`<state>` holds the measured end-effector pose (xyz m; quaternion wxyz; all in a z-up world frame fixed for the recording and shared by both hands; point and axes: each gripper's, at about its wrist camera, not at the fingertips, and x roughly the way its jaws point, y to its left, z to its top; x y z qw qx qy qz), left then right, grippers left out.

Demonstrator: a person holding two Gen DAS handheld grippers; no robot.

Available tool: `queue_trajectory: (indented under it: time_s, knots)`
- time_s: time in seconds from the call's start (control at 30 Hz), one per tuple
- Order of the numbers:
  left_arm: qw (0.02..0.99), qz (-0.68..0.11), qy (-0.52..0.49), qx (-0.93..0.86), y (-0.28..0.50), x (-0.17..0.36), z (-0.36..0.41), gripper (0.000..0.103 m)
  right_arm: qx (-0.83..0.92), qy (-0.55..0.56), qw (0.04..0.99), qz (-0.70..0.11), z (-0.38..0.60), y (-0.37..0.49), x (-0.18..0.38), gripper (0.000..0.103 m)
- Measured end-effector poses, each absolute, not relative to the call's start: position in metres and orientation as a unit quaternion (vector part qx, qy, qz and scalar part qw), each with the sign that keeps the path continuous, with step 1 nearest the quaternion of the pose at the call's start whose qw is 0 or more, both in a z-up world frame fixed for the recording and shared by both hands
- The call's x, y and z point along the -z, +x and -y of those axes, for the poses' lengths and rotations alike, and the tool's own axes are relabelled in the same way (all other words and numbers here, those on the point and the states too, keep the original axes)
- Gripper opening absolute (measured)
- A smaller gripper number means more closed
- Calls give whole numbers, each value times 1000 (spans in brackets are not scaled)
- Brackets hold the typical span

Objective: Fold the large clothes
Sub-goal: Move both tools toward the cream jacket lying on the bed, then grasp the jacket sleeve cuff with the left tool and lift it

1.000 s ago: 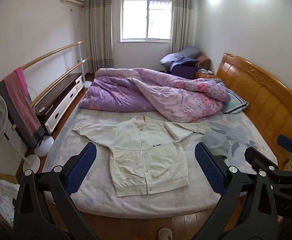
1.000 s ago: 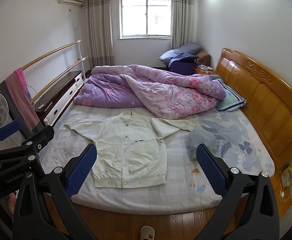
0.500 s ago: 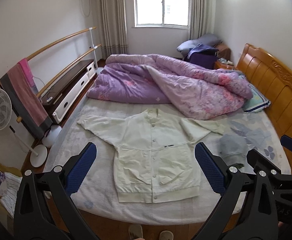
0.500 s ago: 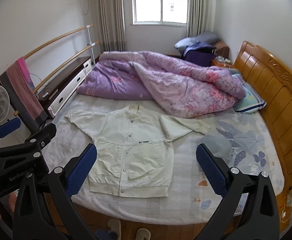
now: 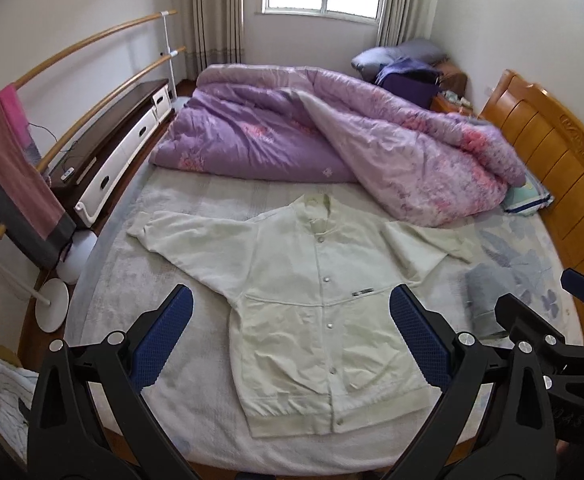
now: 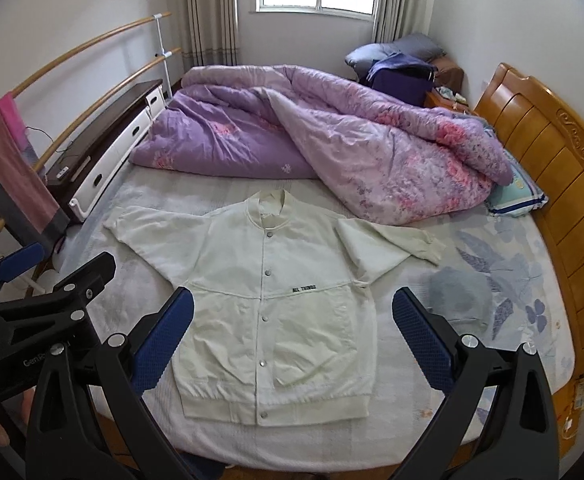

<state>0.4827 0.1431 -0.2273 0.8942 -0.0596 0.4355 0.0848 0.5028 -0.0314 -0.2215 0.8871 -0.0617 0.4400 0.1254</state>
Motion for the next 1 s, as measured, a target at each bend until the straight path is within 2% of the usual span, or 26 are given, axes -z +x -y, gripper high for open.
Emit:
queue_trajectory:
  time_s: [0.23,0.4,0.6,0.77,1.0]
  knots:
    - [874,-462,-79,-128,537,323,-178,98,-166,-81,864,-468,-11,572,321,96]
    - [840,-505,-130,-148,571,410,-213,98,-188,-87,845,-493,-42,611,399,96]
    - [803,-541,-198,-151,611,500,-264,98,-201,-102,830,-511,-77,644,464,96]
    - [785,-540,-227,-201,638,552,-335,98,-189,-107,833,-508,-103,680,507,96]
    - [769,-510,-228,-312,667,618,-473,98,-171,-104,832,-517,-118,723,562,95]
